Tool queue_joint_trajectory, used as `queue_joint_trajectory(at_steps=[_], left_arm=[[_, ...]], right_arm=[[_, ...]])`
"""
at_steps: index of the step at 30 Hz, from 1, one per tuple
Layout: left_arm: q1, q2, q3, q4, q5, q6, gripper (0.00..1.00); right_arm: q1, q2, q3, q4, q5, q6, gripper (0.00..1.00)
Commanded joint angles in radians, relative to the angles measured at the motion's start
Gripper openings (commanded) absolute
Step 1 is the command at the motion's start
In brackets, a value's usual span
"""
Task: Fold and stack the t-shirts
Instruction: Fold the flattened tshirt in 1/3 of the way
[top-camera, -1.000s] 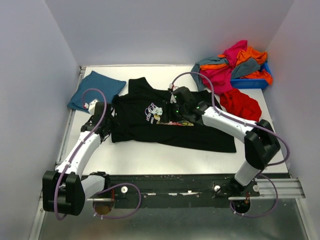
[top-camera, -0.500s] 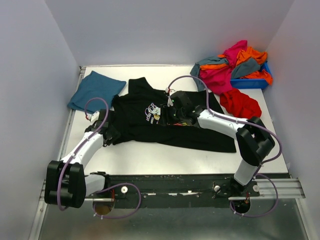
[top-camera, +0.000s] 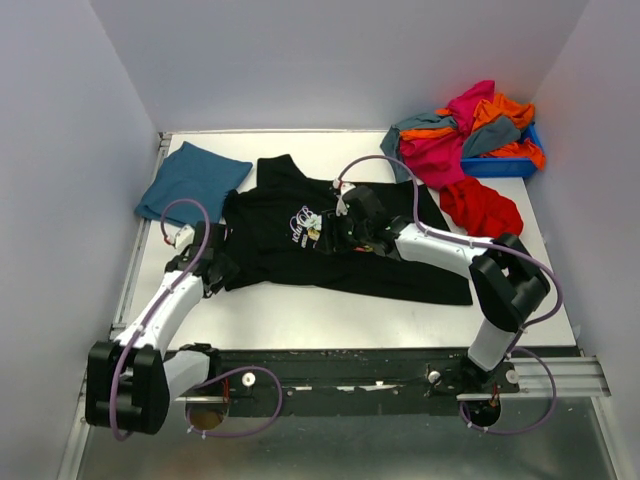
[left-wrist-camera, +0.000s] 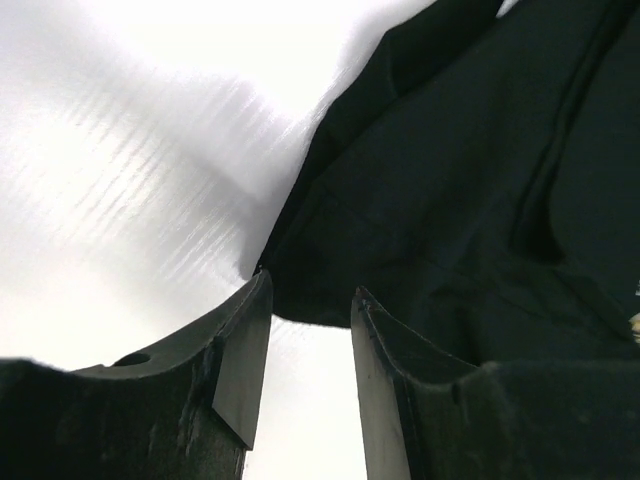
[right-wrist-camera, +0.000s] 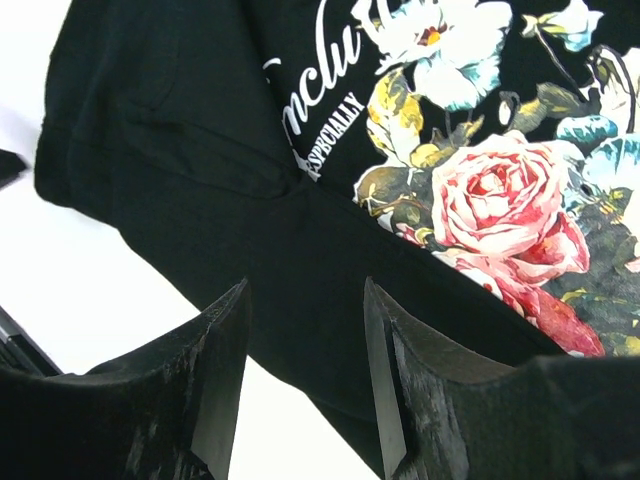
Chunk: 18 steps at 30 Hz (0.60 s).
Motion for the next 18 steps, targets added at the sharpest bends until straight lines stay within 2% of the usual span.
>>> queue_joint_trajectory(at_steps=[1,4,7,12,18], left_arm=[[0.001,-0.137,0.081,-0.133,-0.103,-0.046,0.48],[0.002,-0.171,0.078,-0.208,-0.139,-0.138,0.45],[0.001,-0.184,0.051,-0.296,-0.136,-0.306,0.45],[0.001,-0.213,-0.051,-0.241,-0.067,-0.445,0.45],[0.002,-0.226,-0.124,-0.115,-0.024,-0.494,0.54]], right_arm=[[0.002,0.009,-0.026,0.033,0.058,0.021,0.56],[0.002,0.009,-0.031,0.034,0.066,0.03,0.56],[0.002,0.004,-0.039,0.042,0.068,0.043,0.56],[0.002,-0.011,-0.049,0.047,0.088,0.05,0.56],[0.002,-0.026,-0.065,0.051,0.114,0.05,0.56]])
